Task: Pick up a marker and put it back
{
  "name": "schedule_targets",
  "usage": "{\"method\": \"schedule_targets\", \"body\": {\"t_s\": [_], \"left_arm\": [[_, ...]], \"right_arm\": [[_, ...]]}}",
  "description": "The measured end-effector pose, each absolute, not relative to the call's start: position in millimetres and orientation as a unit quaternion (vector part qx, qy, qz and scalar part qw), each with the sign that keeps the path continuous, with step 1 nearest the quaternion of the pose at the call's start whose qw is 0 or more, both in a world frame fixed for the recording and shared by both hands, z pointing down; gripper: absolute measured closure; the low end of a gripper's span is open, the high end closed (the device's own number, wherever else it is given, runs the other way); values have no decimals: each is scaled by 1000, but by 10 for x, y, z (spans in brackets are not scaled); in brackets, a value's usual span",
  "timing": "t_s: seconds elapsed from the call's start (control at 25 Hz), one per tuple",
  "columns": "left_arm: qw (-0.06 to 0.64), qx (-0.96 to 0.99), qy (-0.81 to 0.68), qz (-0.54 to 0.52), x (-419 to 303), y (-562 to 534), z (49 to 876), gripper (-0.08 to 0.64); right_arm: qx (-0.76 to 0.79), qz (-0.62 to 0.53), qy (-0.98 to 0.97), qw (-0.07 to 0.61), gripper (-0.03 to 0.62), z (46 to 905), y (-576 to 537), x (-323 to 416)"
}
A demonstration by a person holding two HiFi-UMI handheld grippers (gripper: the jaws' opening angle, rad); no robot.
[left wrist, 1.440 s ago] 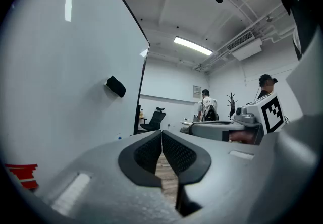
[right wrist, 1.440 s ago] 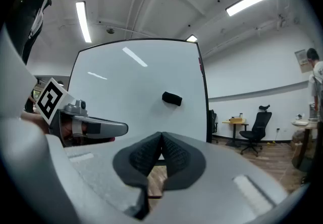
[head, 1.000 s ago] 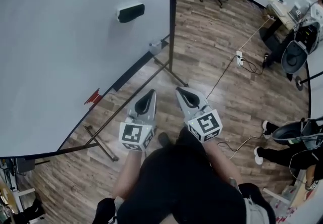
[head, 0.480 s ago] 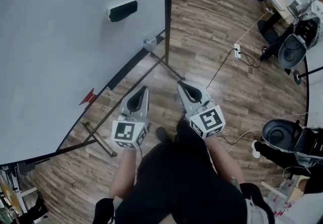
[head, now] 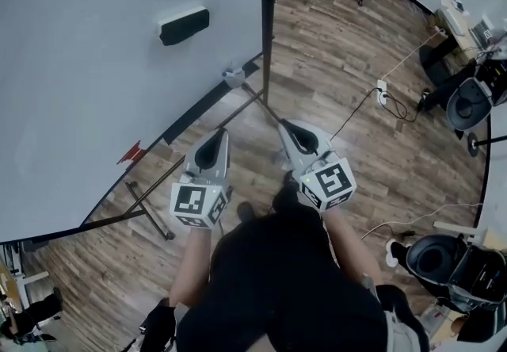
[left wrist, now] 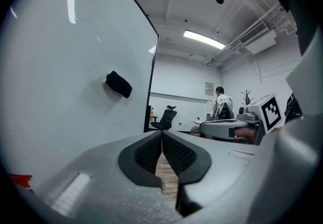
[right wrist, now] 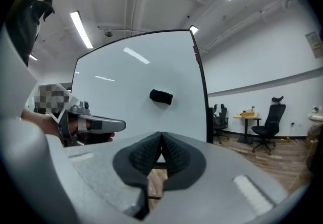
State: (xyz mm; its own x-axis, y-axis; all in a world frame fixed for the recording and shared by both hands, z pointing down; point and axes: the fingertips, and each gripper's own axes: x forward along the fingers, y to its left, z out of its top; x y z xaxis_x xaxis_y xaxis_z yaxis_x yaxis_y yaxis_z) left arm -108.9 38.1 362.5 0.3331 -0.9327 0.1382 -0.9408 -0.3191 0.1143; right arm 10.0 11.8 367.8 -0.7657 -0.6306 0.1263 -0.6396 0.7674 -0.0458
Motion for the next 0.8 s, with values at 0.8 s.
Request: {"method": "schedule_targets", "body": {"t_s": [0.8], "left_arm": [[125,746,-653,37,-631,-527,3911,546]], "right_arm": [[247,65,-965,62,591,3865,-1003,536]]}}
